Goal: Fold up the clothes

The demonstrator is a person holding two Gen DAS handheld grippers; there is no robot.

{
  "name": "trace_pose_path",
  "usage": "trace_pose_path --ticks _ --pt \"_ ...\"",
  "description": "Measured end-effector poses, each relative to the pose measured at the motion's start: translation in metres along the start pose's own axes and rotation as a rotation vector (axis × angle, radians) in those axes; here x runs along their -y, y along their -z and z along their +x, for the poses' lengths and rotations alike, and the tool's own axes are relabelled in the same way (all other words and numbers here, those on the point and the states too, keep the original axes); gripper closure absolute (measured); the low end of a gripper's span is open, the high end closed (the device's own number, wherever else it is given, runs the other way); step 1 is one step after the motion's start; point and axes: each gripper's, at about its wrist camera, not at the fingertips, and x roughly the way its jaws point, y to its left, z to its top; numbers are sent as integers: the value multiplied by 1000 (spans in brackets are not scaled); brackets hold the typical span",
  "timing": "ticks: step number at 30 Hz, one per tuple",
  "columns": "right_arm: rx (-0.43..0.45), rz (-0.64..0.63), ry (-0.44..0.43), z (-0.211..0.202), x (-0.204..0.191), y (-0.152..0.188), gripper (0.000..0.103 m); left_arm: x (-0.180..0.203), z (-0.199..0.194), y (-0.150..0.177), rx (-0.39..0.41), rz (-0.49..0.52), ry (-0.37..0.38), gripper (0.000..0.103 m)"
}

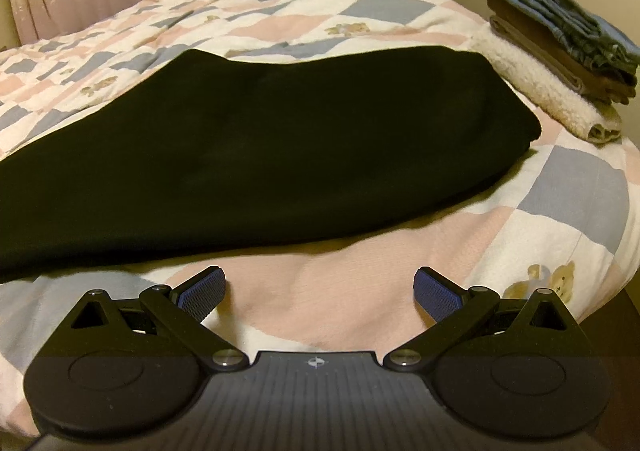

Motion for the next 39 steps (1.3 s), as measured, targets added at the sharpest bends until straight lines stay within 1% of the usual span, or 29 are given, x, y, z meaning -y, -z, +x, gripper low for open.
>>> trace_pose_path --ticks 4,6,9,11,15,16,17,19,21,22,23,24,25,26,27,29,30,31,33,35,36,38,39 --pt "-8 1 13 6 -1 -2 0 -31 22 -17 -4 -173 42 11" --pt "-9 -3 18 8 -2 -3 0 -40 30 -20 -2 -225 64 11" --pt "-12 -9 24 10 -4 -3 0 -46 40 -23 2 -250 67 13" --pt "-16 -12 30 12 -5 -3 0 -46 47 -25 7 -246 76 15" --pt "-19 -19 40 14 -9 -2 0 -48 66 -30 -9 -210 50 25" --pt "-19 -22 42 14 -10 -2 0 -49 71 -30 -11 -204 42 29" --pt "-19 -25 44 15 -10 -3 0 -50 75 -30 -11 -203 41 30" --pt "-20 -28 46 16 -11 -2 0 -51 80 -30 2 -216 67 30" --pt "-22 -29 47 17 -11 -2 0 -55 82 -30 18 -257 119 30" --pt "-23 -28 47 17 -12 -2 0 -58 82 -30 27 -291 162 33" --pt "-23 -29 48 18 -12 -2 0 -63 82 -29 39 -339 221 41" --pt "-23 -29 48 18 -12 -2 0 -67 83 -28 48 -379 272 45" --pt "-23 -31 49 18 -13 -2 0 -71 86 -28 50 -408 312 54" --pt "-21 -32 50 18 -13 -3 0 -75 88 -26 53 -423 337 60" --pt "-19 -31 49 18 -13 -3 0 -76 90 -25 54 -412 333 61" --pt "-13 -29 48 17 -13 -4 0 -75 98 -24 28 -358 271 70" --pt "-10 -27 47 17 -13 -4 0 -74 102 -25 17 -332 249 71" --pt "-7 -26 46 17 -13 -5 0 -71 104 -25 13 -310 232 71" --pt "-2 -24 45 17 -12 -5 0 -66 107 -29 23 -297 227 66" --pt "4 -22 43 16 -12 -6 0 -62 108 -32 35 -297 224 52" --pt "7 -21 42 16 -12 -6 0 -59 108 -33 49 -292 218 50" --pt "10 -16 41 16 -11 -7 0 -52 106 -32 82 -245 198 41" --pt "11 -14 40 16 -10 -7 0 -48 106 -31 87 -211 186 40"
